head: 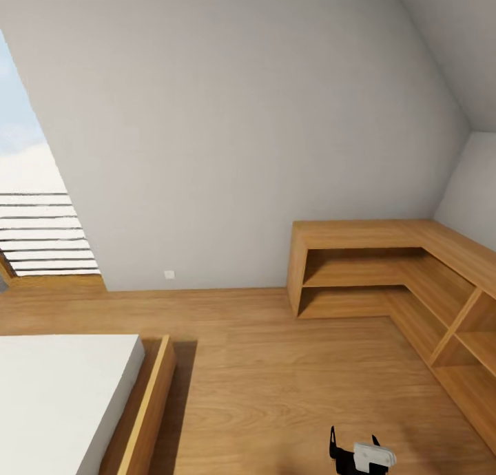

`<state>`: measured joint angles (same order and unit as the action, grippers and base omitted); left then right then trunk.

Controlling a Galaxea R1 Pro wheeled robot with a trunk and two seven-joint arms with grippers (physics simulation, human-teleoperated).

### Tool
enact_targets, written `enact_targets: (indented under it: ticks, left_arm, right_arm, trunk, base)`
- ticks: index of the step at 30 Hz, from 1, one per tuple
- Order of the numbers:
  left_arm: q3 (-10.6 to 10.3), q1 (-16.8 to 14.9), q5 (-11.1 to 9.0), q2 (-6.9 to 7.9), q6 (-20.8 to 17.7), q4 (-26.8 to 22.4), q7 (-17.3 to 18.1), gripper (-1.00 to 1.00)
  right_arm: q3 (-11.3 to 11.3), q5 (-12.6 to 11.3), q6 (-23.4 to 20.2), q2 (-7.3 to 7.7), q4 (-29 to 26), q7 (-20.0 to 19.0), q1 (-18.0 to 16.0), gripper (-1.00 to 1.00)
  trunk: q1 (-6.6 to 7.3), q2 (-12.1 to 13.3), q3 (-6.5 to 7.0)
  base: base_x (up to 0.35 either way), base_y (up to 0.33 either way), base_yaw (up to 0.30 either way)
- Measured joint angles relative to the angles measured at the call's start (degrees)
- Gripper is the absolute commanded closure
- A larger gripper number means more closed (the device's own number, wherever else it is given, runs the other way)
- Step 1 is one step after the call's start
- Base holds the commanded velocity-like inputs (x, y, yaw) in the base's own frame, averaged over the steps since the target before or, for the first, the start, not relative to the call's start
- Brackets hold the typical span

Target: In the bedroom, organize the workspace by keeping the computer under the desk, ensuring the monitor is on the desk, placing the keyboard on the desk next to the monitor, placing the mouse on the desk next to the keyboard, moving the folder from the swivel chair onto the desk next to the mouse, stacking the notebook on top of the folder with the pen on top of the notebook, and positioning the swivel chair next to the desk.

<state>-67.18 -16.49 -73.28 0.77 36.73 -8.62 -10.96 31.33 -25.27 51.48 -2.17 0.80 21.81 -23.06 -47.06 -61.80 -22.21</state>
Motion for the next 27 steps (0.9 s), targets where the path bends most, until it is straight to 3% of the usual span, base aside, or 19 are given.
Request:
enact_targets:
  ticks: [19, 27]
  left_arm:
    - [0.07, 0.0, 0.0, -0.01, -0.02, 0.0, 0.0, -1.0]
    - [0.05, -0.01, 0.0, -0.01, -0.03, 0.01, 0.0, -1.0]
  right_arm:
    - [0.02, 0.11, 0.0, 0.03, 0.07, -0.07, 0.0, -1.0]
    - [0.06, 0.16, 0.01, 0.07, 0.07, -0.07, 0.01, -1.0]
  trunk:
    - [0.0, 0.0, 0.0]
    - [0.0, 0.0, 0.09]
  base:
    - [0.331, 0.0, -0.003]
    - [0.331, 0.0, -0.119]
